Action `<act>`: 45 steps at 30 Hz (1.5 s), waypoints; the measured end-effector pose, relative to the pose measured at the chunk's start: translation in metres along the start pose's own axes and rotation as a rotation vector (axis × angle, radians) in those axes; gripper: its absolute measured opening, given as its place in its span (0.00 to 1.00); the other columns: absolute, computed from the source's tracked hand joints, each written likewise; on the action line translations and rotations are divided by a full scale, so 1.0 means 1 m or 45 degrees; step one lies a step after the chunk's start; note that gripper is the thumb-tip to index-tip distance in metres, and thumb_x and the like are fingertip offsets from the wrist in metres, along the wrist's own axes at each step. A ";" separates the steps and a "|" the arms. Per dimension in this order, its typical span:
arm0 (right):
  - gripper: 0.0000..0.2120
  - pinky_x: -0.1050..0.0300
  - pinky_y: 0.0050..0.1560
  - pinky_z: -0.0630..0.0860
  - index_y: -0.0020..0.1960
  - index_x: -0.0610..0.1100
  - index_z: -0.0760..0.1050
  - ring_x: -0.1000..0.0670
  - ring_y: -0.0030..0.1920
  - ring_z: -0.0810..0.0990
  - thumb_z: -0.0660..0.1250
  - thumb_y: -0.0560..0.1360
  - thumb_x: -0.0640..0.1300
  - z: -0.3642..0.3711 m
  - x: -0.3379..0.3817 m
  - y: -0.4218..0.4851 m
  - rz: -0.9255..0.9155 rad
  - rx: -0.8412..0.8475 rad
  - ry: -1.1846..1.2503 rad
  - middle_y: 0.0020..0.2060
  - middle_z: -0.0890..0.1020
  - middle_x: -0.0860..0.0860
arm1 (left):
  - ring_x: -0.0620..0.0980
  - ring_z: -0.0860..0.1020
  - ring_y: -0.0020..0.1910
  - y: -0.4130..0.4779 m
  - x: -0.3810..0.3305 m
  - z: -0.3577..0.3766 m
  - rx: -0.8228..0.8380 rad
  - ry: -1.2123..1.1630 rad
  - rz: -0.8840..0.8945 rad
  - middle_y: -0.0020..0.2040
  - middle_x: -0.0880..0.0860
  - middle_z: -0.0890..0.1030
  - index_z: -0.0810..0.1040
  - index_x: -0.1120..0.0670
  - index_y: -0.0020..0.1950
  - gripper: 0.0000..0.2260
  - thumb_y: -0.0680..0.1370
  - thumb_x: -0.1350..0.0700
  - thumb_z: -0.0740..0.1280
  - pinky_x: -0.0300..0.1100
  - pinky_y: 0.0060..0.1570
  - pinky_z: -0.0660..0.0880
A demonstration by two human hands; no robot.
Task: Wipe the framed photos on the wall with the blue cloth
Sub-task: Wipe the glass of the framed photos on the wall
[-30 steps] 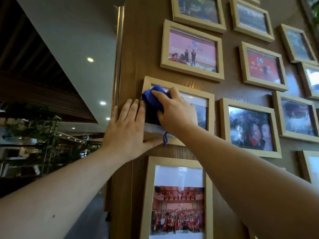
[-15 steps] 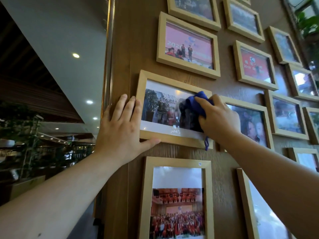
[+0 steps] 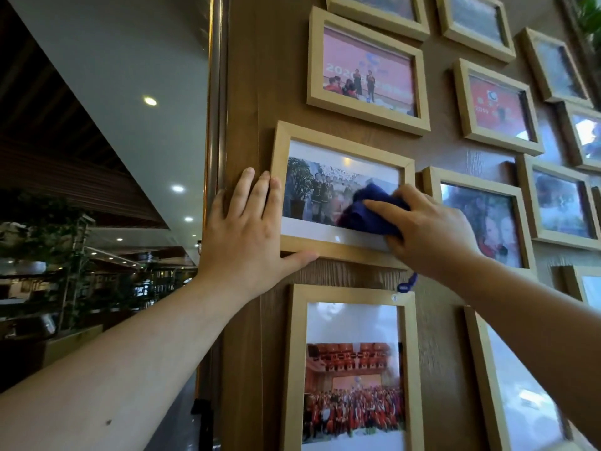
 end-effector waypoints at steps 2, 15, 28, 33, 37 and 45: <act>0.25 0.50 0.34 0.73 0.68 0.50 0.68 0.42 0.46 0.76 0.65 0.72 0.50 0.002 -0.005 -0.006 0.020 0.015 0.003 0.54 0.74 0.44 | 0.56 0.49 0.77 0.000 0.000 0.000 -0.005 -0.002 -0.006 0.77 0.58 0.58 0.52 0.59 0.76 0.50 0.67 0.23 0.48 0.62 0.70 0.60; 0.24 0.53 0.33 0.71 0.68 0.52 0.66 0.46 0.41 0.73 0.55 0.74 0.55 -0.015 0.071 0.021 -0.374 0.024 0.184 0.53 0.72 0.44 | 0.56 0.53 0.77 -0.001 -0.001 -0.003 -0.039 -0.027 0.005 0.76 0.58 0.62 0.55 0.59 0.76 0.49 0.67 0.23 0.51 0.62 0.69 0.62; 0.21 0.54 0.33 0.68 0.66 0.54 0.66 0.46 0.41 0.75 0.60 0.73 0.52 -0.002 -0.024 -0.032 -0.101 0.216 -0.075 0.52 0.72 0.47 | 0.57 0.50 0.77 0.001 0.000 0.002 -0.012 -0.019 -0.007 0.77 0.59 0.59 0.52 0.59 0.76 0.50 0.67 0.23 0.49 0.63 0.71 0.58; 0.23 0.51 0.31 0.73 0.66 0.51 0.68 0.43 0.42 0.76 0.66 0.72 0.48 -0.009 -0.015 -0.065 0.111 0.067 0.069 0.53 0.73 0.45 | 0.57 0.49 0.77 -0.022 -0.004 0.000 0.030 -0.056 0.039 0.78 0.60 0.56 0.49 0.55 0.77 0.44 0.71 0.28 0.54 0.65 0.72 0.50; 0.25 0.56 0.29 0.69 0.66 0.50 0.69 0.46 0.39 0.75 0.69 0.70 0.46 -0.006 0.027 -0.096 0.092 -0.014 0.229 0.53 0.73 0.45 | 0.58 0.53 0.77 -0.061 -0.012 -0.005 -0.007 -0.070 0.194 0.77 0.60 0.58 0.55 0.56 0.76 0.35 0.77 0.34 0.52 0.66 0.72 0.51; 0.23 0.53 0.28 0.73 0.67 0.48 0.70 0.44 0.42 0.75 0.61 0.73 0.51 0.007 0.110 -0.099 -0.131 0.071 0.358 0.53 0.75 0.42 | 0.56 0.56 0.76 -0.101 -0.024 0.005 0.282 -0.018 0.461 0.76 0.59 0.62 0.58 0.57 0.76 0.41 0.72 0.31 0.58 0.62 0.74 0.50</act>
Point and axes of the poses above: each hand's wrist, its own y-axis towards the middle knuckle, its own z-axis out of the palm, x = y × z, the point moved 3 cm from there along y, towards the middle knuckle
